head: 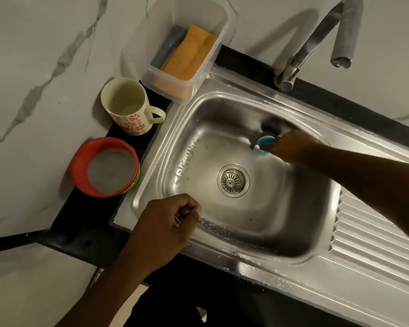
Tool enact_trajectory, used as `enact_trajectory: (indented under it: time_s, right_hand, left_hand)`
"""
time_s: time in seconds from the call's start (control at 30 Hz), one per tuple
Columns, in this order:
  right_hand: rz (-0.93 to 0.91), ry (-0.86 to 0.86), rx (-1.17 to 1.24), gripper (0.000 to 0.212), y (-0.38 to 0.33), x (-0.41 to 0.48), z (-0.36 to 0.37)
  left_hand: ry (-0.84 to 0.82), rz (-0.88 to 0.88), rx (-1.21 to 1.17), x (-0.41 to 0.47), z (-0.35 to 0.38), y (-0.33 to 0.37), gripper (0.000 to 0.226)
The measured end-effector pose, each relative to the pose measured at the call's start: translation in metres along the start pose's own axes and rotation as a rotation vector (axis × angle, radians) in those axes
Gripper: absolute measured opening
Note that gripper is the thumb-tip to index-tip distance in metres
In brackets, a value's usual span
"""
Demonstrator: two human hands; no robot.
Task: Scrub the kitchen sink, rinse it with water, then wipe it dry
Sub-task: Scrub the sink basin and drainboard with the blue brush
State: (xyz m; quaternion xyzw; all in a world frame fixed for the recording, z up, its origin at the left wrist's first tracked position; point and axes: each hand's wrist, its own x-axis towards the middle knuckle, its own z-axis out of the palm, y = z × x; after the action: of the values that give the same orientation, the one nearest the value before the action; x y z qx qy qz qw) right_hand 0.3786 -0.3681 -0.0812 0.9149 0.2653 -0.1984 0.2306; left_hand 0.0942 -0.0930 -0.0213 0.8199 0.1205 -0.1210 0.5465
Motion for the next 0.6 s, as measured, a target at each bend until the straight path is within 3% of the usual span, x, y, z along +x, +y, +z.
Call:
enact_trajectory:
  time_s: [0.07,0.13,0.2,0.27,0.3,0.37,0.47,0.6]
  right_hand:
    - [-0.043,0.043,0.105,0.084,-0.012,0.010,-0.010]
    - [-0.263,0.154,0.132,0.094,-0.045,0.036,-0.044]
    - [-0.371,0.202,0.095,0.081,-0.083,0.053,-0.072]
    - [-0.333,0.169,-0.032,0.046,-0.103,0.056,-0.062]
    - [-0.281,0.121,-0.071,0.042,-0.097,0.052,-0.047]
    - [-0.198,-0.011,-0.150,0.046,-0.071,0.037,-0.021]
    - [-0.103,-0.079,-0.109,0.042,-0.046,0.015,-0.024]
    - [-0.238,0.136,-0.104,0.046,-0.084,0.053,-0.045]
  left_hand:
    - [-0.005,-0.005,0.001,0.000,0.004,-0.001,0.013]
    - [-0.006,-0.003,0.000,0.001,0.007,-0.003,0.012]
    - [0.008,0.002,0.006,0.003,0.009,-0.004,0.012]
    - [0.019,0.001,0.003,0.004,0.009,-0.003,0.012]
    - [0.026,-0.001,-0.004,0.005,0.008,-0.003,0.012]
    - [0.029,-0.013,-0.007,0.008,0.005,-0.004,0.013]
    - [0.037,-0.016,-0.013,0.012,0.002,-0.008,0.014]
    - [0.067,-0.023,-0.002,0.015,-0.002,-0.009,0.012]
